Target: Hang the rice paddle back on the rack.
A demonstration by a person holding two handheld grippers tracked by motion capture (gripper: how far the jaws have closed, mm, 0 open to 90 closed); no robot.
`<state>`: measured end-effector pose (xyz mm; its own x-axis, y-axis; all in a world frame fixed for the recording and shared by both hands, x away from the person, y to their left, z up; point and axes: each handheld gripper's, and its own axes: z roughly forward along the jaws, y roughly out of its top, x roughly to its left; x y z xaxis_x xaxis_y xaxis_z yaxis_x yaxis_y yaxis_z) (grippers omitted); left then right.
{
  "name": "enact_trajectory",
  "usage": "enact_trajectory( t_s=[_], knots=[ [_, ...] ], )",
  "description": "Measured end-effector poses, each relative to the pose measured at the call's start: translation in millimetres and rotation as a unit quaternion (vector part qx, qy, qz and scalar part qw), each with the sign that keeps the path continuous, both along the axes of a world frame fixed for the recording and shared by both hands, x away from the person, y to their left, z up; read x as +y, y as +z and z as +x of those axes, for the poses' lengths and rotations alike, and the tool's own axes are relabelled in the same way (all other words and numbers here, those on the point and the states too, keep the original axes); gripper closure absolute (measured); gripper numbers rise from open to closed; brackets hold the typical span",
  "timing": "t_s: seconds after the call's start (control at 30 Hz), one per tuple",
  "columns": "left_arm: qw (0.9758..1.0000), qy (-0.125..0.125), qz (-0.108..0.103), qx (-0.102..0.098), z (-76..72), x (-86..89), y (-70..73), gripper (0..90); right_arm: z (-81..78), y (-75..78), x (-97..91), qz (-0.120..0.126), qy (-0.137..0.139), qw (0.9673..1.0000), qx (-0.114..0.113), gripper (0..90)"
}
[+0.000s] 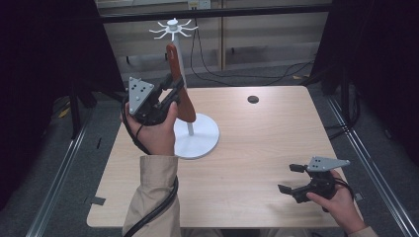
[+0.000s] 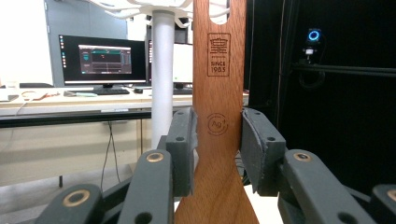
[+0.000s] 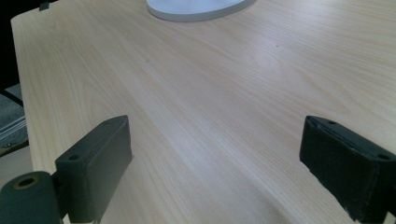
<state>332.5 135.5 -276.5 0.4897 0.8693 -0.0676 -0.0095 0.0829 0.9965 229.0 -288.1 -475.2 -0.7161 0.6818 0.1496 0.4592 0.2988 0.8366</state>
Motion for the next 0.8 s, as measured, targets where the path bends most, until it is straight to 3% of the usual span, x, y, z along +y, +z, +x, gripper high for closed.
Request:
enact_trajectory(
  t_s=[0.37, 0.8],
  knots=[
    [0.9998, 0.016, 0.008, -0.002, 8.9, -2.6, 10.8, 66.7, -0.4, 0.2, 0.9, 0.001, -0.001, 1.0, 0.001, 8.5],
    [0.9993, 0.03, 0.024, -0.003, 19.4, -8.6, 13.8, 66.6, -0.5, 1.4, -0.2, 0.004, 0.001, 1.0, -0.001, 8.5]
  ],
)
